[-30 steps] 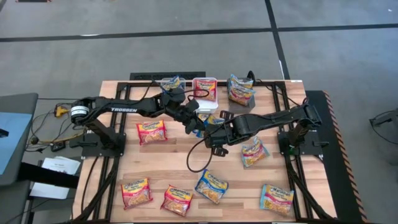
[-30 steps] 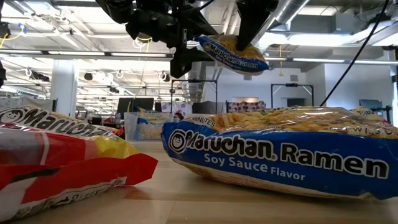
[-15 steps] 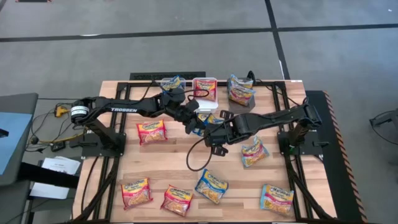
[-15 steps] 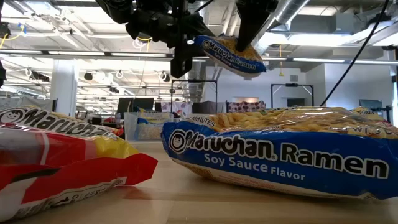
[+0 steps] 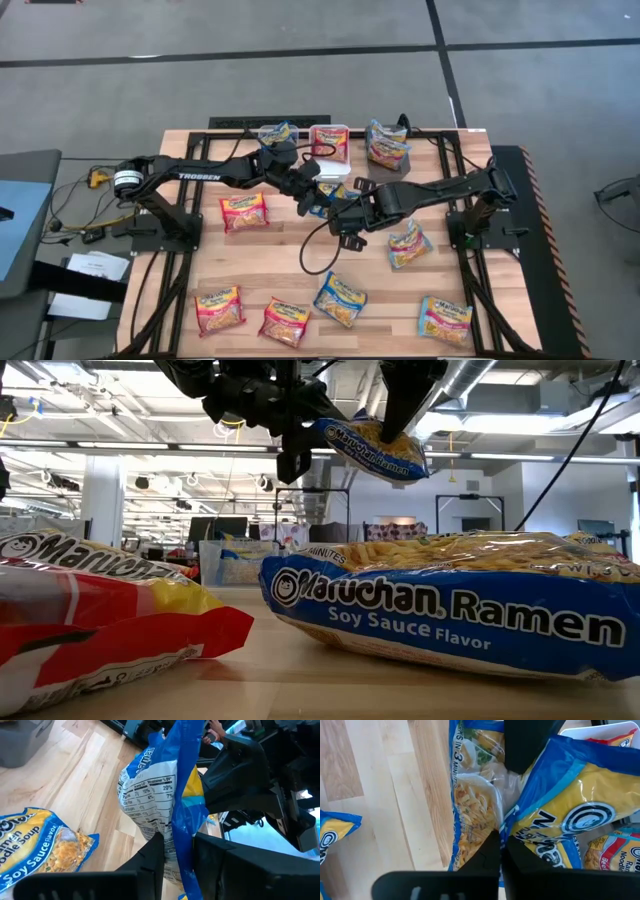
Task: Sort Maruchan noodles
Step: Put the blue noodle pack into the transparent bin
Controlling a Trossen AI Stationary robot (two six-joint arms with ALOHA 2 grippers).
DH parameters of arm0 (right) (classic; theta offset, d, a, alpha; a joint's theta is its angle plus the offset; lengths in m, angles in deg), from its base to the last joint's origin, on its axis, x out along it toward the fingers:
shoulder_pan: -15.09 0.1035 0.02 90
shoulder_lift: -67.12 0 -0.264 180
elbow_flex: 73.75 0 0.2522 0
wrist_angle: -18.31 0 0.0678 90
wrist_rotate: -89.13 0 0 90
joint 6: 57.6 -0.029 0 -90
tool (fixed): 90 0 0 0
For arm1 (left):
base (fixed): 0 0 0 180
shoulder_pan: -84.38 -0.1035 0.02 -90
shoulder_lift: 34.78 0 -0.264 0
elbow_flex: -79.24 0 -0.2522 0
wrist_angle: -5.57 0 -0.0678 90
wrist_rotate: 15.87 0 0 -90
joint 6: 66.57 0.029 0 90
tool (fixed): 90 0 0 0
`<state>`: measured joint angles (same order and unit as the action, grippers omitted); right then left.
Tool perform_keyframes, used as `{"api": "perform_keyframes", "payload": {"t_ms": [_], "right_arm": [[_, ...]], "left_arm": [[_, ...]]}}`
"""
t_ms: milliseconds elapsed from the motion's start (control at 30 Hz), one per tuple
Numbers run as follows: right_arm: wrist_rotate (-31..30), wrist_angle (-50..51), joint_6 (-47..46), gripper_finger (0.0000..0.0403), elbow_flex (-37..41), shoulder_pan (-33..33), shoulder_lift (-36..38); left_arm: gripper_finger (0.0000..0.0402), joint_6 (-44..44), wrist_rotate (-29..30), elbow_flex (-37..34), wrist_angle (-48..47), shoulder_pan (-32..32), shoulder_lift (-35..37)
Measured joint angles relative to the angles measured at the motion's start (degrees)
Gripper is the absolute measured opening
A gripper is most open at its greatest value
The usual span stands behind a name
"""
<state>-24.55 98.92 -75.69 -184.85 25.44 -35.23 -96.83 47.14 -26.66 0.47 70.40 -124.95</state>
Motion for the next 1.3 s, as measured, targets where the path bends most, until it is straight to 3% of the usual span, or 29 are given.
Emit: {"api": "perform_keyframes", "payload": {"t_ms": [267, 500, 833, 1100, 1300], "right_arm": [[0.0, 0.0, 0.1, 0.0055, 0.0, 0.0, 0.0], [0.0, 0.1, 0.1, 0.0072, 0.0, 0.0, 0.0], [-0.3, 0.5, 0.1, 0.0131, 0.0, 0.0, 0.0], [-0.6, 5.8, 0.0, 0.0181, -5.2, 0.0, 0.0], [-0.6, 11.1, 0.5, 0.0196, -9.9, -0.5, 0.0]], "left_arm": [[0.0057, 3.2, 0.2, 0.0, 0.0, 1.1, 0.0], [0.0006, 4.2, -0.2, 0.0, 0.0, 1.1, 0.1], [0.0, 5.2, -0.6, 0.0, -0.1, 1.0, 0.1], [0.0, 6.0, -1.5, 0.0, -0.3, -0.1, 0.1], [0.0, 8.1, -4.3, 0.0, -1.3, -1.3, 0.6]]}}
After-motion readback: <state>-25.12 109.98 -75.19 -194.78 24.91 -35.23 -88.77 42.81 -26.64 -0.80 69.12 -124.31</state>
